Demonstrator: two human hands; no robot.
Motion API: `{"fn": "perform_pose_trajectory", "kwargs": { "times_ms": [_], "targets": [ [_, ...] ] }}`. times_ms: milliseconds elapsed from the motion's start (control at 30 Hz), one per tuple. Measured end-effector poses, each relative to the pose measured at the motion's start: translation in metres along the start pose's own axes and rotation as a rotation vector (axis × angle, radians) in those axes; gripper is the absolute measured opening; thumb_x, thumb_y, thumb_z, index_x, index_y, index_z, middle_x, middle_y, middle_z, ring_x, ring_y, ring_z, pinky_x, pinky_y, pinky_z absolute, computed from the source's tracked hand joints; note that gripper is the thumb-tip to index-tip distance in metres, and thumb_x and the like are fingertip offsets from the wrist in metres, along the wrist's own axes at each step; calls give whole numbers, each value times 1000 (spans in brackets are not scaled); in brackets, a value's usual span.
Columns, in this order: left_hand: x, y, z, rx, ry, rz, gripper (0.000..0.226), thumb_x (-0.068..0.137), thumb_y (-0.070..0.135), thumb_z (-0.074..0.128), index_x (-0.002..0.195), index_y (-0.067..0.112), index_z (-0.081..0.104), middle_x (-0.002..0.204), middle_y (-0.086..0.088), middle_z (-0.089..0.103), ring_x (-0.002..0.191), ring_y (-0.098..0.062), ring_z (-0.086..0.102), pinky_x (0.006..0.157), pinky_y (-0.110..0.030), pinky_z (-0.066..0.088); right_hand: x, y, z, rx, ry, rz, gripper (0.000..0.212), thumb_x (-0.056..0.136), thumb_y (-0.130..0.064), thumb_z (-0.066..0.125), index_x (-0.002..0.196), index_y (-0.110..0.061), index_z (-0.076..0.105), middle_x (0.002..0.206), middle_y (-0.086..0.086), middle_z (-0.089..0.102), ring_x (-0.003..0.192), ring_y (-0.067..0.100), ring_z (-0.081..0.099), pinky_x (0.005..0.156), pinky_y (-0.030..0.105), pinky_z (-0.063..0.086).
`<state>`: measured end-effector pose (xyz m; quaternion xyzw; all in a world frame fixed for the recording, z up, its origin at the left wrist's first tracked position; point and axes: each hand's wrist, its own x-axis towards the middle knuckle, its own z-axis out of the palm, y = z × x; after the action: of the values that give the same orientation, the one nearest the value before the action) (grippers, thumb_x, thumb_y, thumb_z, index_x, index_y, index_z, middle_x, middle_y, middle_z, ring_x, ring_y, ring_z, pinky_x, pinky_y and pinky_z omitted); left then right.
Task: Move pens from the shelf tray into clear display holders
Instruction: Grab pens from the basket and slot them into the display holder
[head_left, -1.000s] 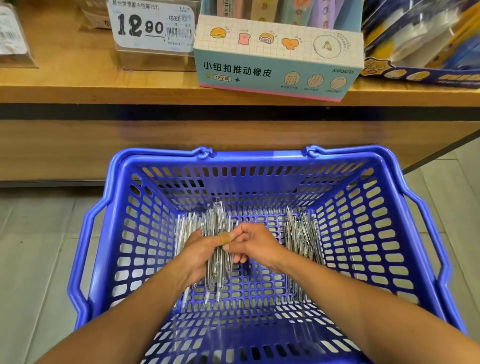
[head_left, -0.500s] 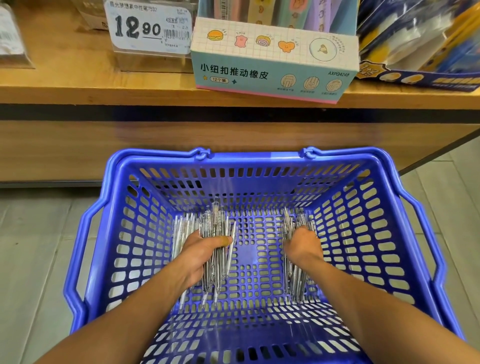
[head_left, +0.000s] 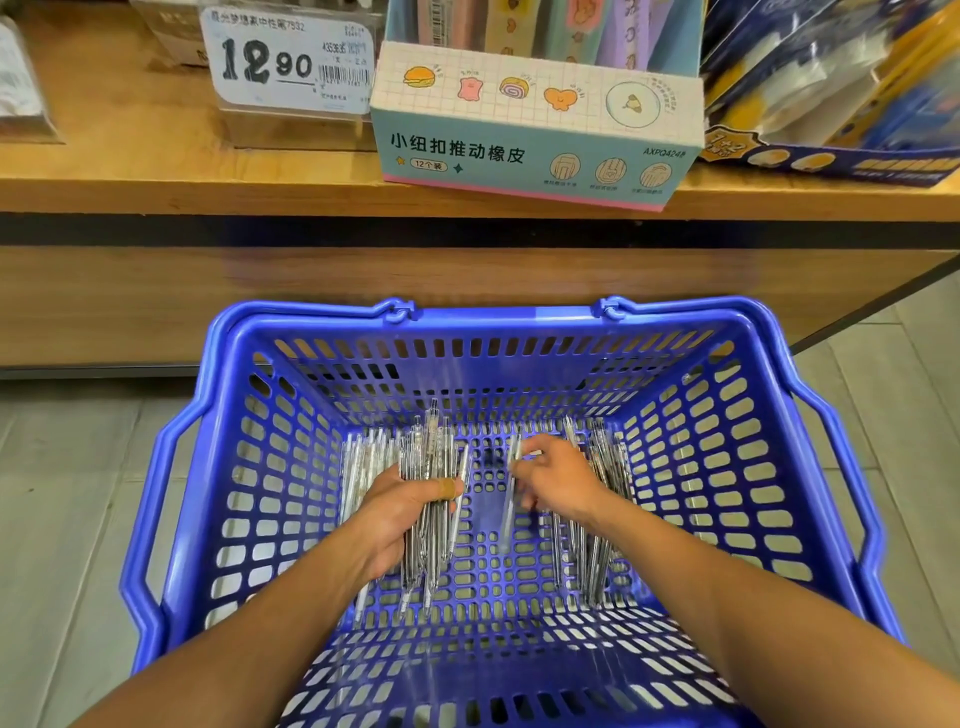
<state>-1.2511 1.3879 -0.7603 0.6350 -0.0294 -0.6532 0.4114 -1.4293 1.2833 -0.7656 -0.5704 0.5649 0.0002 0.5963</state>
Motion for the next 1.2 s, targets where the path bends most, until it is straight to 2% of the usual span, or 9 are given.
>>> {"fn": "perform_pose_trajectory", "kwargs": {
  "times_ms": [167,300,500,600,700,867,967,1133,1200],
  "targets": [
    [-4,0,2,3,-60,-1,136,31,27,100,149,8,34,140,-23,54,133,-38,47,113,-57,33,-5,-23,21,234,-259,-2,14,95,-10,60,105,-8,52,74,11,70,59,20,67,52,24,53],
    [-7,2,4,42,-22,3,138,43,22,92,157,17,12,147,-14,46,136,-29,41,117,-50,28,-5,-27,27,349,-307,19,15,91,-9,64,104,-7,56,77,14,72,69,23,71,64,25,58],
    [-9,5,7,99,-58,-41,48,70,-4,80,110,8,57,84,-14,75,76,-27,72,69,-41,56,-5,-18,22,274,-294,-25,8,89,-21,68,91,-14,69,75,3,74,64,12,69,61,18,54],
    [-10,5,9,126,-39,-26,58,69,-2,81,120,3,55,100,-21,72,94,-37,68,91,-58,52,-3,-7,4,187,-206,4,13,89,-27,68,93,-15,69,82,2,73,63,13,68,59,20,54],
    [-9,5,9,145,-5,0,101,61,7,85,148,8,32,138,-20,53,127,-40,51,109,-62,37,2,14,-13,-253,38,80,12,94,-18,63,89,-7,65,83,7,69,68,16,69,67,26,59],
    [-5,4,8,182,27,21,97,64,7,84,146,7,33,136,-14,53,127,-31,48,113,-53,36,1,36,-2,-792,84,189,27,94,-27,62,73,-12,55,67,0,55,58,13,56,48,21,42],
    [-8,6,10,174,11,7,92,58,8,84,139,5,40,134,-18,56,125,-33,52,110,-57,38,5,38,8,-851,131,202,13,94,-20,62,92,-7,62,74,1,57,67,17,59,54,25,46],
    [-10,8,11,198,26,39,100,55,15,83,143,6,38,140,-16,53,130,-32,48,113,-53,36,9,40,13,-743,201,226,22,94,-17,60,75,-10,54,69,0,54,58,11,53,42,21,40],
    [-10,9,10,198,32,39,101,57,14,82,145,6,35,141,-17,52,131,-32,47,114,-53,35,10,36,9,-646,160,222,12,96,-18,57,94,-6,54,72,3,57,59,13,56,46,24,45]
  ]
}}
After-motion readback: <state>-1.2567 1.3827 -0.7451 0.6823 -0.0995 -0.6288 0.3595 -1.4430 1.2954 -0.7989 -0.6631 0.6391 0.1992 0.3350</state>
